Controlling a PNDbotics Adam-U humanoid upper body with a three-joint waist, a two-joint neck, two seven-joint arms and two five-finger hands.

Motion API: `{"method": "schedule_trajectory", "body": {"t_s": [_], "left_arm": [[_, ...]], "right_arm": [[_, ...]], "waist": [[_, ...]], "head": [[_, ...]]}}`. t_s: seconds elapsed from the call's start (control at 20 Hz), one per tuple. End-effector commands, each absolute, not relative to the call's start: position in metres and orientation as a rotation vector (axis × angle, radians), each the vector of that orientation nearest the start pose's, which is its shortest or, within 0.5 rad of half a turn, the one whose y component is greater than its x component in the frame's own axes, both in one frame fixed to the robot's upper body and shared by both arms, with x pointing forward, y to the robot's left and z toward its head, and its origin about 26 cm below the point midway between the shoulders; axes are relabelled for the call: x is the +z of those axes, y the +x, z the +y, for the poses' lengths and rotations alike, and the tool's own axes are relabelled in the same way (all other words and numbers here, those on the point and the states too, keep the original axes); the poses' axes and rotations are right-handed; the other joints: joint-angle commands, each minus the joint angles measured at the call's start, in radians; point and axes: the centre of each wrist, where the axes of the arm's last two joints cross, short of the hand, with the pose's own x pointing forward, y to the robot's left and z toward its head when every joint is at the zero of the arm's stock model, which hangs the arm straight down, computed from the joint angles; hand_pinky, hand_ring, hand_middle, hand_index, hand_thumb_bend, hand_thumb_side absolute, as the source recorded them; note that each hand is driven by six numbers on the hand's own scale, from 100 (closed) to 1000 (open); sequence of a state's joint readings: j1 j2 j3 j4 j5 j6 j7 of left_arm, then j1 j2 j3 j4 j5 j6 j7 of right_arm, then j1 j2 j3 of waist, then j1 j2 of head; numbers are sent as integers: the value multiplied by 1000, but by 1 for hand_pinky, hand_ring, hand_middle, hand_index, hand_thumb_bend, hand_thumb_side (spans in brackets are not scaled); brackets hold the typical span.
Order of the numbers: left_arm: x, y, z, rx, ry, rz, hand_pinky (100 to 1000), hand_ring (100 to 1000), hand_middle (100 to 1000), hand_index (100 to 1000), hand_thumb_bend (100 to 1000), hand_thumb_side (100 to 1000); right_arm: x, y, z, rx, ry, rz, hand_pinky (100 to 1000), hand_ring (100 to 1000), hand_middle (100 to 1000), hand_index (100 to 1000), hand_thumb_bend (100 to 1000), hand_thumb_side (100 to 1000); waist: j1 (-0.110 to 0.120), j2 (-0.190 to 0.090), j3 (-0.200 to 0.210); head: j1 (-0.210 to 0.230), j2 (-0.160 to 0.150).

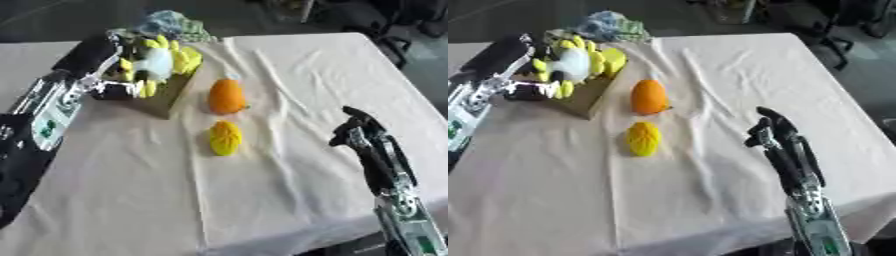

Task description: Pick up objects on the table and place them in the box.

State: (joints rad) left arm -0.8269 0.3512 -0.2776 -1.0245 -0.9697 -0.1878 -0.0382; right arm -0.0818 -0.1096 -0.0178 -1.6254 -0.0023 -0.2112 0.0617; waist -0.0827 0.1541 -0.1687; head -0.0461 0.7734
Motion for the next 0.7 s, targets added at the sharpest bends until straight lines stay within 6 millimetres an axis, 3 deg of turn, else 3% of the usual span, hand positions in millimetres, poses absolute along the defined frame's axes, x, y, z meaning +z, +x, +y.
{"method": "schedule_trajectory", "body": {"t_s": [0.05,0.2,0.3,0.35,0.5,0.7], "left_arm": [[140,465,223,-1468,1028,-1682,529,365,369,664,100,194],[136,466,226,-1492,1036,-1663,655,542,567,768,100,185],[136,466,229,-1488,1045,-1657,698,597,631,796,100,183],[138,466,231,-1481,1052,-1658,743,657,707,826,100,174],[148,463,237,-1481,1067,-1666,786,711,764,849,100,184],[168,459,248,-1448,1101,-1671,829,756,810,875,100,310]], "right_arm": [[33,298,-263,171,-25,-1928,556,497,503,847,100,607],[33,298,-264,169,-28,-1928,556,497,503,847,100,608],[33,299,-264,167,-29,-1929,556,497,503,847,100,609],[34,299,-264,167,-29,-1930,556,497,503,847,100,609],[34,299,-265,166,-33,-1930,556,497,502,847,100,608],[35,299,-265,166,-38,-1932,557,497,502,846,100,608]], "waist": [[-12,-8,-4],[-10,-6,-5],[-9,-6,-5],[-9,-5,-5],[-7,-4,-1],[-5,-4,5]], "head": [[0,-3],[-3,-3],[-6,-3],[-8,-3],[-12,-3],[-18,-3]]}}
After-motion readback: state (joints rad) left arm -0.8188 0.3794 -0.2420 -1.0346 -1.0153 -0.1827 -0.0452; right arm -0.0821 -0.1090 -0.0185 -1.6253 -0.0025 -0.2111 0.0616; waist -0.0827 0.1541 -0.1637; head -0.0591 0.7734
